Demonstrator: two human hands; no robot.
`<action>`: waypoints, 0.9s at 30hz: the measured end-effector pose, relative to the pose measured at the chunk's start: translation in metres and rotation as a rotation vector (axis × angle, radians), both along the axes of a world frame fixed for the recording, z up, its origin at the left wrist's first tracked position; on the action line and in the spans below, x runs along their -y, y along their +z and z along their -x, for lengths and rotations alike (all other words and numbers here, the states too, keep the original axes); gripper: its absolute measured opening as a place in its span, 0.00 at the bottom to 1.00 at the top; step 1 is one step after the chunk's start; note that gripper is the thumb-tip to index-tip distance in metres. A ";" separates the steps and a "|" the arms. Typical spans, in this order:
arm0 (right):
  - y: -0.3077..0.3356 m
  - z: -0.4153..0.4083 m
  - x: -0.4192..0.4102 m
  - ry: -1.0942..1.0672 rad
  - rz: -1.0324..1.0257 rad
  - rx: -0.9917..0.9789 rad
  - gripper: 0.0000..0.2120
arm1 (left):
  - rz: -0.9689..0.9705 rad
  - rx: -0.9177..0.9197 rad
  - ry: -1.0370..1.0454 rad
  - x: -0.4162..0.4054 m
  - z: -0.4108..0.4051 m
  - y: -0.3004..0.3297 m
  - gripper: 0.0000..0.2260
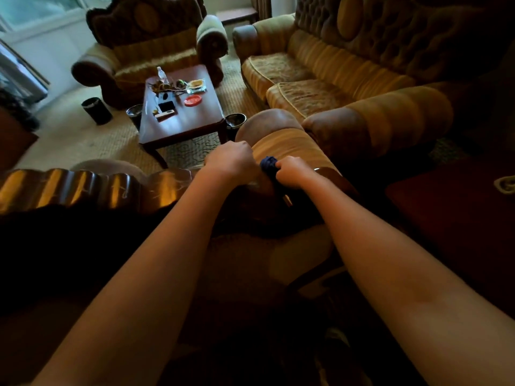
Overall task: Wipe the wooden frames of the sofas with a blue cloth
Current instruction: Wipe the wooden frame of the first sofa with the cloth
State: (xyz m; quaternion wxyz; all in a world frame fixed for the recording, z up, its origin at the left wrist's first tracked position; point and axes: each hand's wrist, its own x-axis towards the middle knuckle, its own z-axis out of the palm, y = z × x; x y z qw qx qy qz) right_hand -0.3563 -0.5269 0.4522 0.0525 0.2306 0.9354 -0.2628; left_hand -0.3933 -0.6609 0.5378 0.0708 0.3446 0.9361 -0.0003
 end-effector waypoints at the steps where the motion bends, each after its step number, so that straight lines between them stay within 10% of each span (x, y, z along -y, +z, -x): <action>1: 0.002 0.005 -0.002 0.032 0.020 0.034 0.15 | -0.016 -0.006 0.017 -0.002 0.002 0.000 0.12; 16: 0.017 0.059 -0.002 0.489 0.705 0.123 0.17 | -0.196 0.138 0.253 -0.002 0.005 -0.003 0.10; 27: -0.007 0.065 -0.022 0.472 0.447 0.247 0.20 | -0.333 -0.253 0.421 0.003 -0.001 -0.032 0.14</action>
